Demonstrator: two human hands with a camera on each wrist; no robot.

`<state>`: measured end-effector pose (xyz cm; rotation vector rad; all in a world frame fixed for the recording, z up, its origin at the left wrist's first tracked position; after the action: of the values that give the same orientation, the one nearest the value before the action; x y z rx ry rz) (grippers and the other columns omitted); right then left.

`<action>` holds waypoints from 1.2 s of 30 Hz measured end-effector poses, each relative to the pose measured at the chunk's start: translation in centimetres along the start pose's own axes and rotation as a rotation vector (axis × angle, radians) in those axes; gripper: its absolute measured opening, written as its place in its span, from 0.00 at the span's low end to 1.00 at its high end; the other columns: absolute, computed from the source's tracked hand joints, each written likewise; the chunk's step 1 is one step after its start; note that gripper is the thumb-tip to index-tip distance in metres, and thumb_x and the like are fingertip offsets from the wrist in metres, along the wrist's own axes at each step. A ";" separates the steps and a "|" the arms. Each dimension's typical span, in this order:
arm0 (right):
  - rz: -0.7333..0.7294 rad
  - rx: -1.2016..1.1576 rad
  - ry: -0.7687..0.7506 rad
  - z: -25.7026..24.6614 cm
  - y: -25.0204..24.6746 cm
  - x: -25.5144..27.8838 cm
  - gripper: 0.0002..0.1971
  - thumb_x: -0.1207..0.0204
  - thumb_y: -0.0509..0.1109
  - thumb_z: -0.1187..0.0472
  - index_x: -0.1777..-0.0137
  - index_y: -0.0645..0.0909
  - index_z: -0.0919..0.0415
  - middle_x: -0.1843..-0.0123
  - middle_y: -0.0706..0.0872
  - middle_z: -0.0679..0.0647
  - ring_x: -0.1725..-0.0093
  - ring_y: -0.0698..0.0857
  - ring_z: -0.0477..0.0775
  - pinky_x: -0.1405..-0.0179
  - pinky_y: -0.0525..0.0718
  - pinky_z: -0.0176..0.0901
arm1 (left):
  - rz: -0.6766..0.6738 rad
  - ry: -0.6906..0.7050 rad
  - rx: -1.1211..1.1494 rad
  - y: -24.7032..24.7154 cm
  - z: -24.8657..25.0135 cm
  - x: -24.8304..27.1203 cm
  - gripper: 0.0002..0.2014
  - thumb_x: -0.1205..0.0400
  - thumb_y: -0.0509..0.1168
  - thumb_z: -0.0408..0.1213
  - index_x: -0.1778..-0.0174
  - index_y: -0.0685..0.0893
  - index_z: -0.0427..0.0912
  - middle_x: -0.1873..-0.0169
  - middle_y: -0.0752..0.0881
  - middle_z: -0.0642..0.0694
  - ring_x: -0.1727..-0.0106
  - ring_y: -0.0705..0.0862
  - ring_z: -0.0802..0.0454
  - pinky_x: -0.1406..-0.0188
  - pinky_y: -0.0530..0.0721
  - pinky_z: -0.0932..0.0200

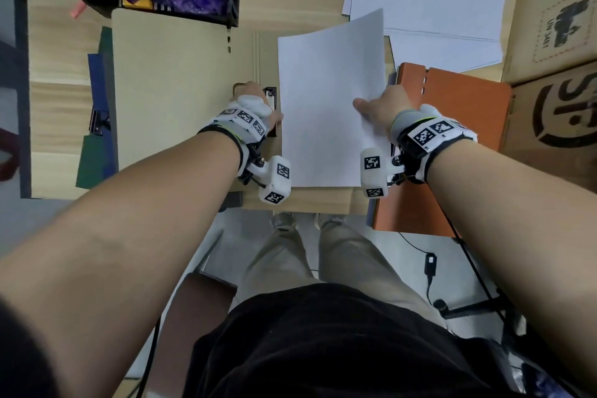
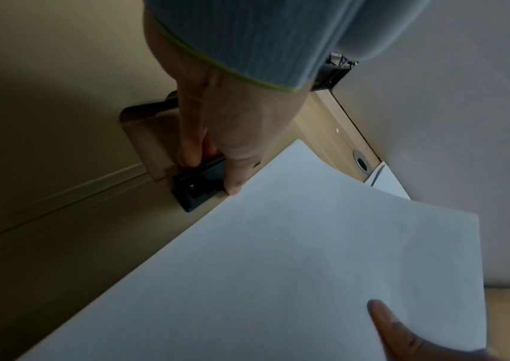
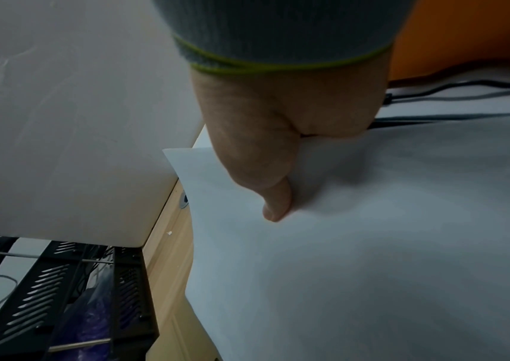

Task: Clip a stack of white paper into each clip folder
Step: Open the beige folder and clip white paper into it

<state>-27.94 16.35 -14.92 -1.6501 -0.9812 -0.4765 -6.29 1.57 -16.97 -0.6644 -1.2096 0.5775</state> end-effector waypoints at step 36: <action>-0.036 -0.037 -0.055 -1.2 2.5 -0.5 0.28 0.23 0.74 0.48 0.31 0.79 0.68 0.48 0.78 0.55 0.45 0.83 0.60 0.52 0.75 0.41 | -0.114 -0.086 0.231 -1.9 -1.3 0.3 0.15 0.30 0.75 0.42 0.49 0.89 0.42 0.57 0.89 0.49 0.55 0.87 0.45 0.44 0.86 0.51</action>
<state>-26.08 14.95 -16.41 -1.6888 -1.0495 -0.4785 -4.85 0.28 -15.62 -0.3763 -1.2300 0.6440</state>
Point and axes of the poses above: each hand's wrist, its own x-axis away from the middle knuckle, its own y-axis out of the palm, z = x × y, the point moved 4 cm from there along -x, towards the middle knuckle
